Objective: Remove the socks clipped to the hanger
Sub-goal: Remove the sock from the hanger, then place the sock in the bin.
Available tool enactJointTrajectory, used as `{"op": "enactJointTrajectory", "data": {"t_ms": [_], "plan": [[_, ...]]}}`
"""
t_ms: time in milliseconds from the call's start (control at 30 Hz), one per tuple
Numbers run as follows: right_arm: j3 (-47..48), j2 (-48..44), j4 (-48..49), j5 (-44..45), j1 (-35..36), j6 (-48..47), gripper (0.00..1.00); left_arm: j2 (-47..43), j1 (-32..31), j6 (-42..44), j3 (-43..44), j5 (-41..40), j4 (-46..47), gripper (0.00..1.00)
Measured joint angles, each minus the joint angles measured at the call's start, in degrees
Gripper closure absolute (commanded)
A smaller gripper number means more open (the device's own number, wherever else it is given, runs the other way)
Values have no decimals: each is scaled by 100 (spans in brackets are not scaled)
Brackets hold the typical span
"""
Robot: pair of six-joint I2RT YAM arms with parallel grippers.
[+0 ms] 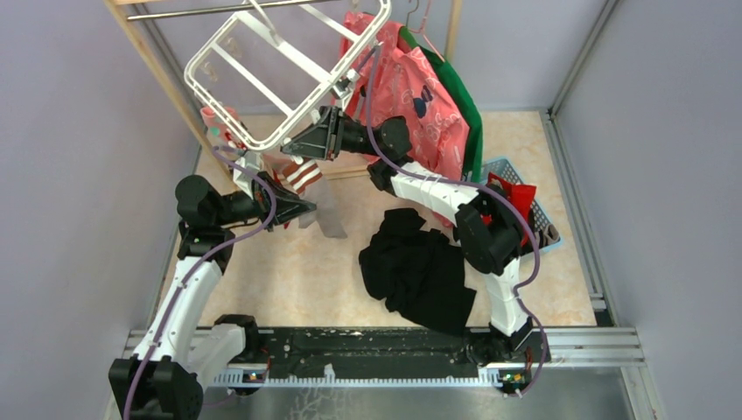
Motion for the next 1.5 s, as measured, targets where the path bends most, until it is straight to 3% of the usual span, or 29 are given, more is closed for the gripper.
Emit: {"op": "enactJointTrajectory", "data": {"t_ms": [100,333,500,667,867,1067,1500], "plan": [[0,0,-13,22,-15,0,96,-2,0,39,-2,0,-44,100],[0,0,-186,59,-149,-125,81,-74,11,387,-2,4,-326,100],[-15,-4,-466,76,-308,-323,64,-155,11,927,-2,20,-833,100],[-144,-48,-750,94,-466,-514,38,-197,11,1521,0,72,-1425,100],[-739,-356,-1318,74,-638,-938,22,-251,11,2035,0,168,-1967,100],[-1626,-1080,-1952,48,-789,-1768,17,-289,11,2094,39,278,-2135,100],[-3980,-2498,-2293,-271,-1067,-3545,20,-271,11,1993,476,350,-2190,100]]}}
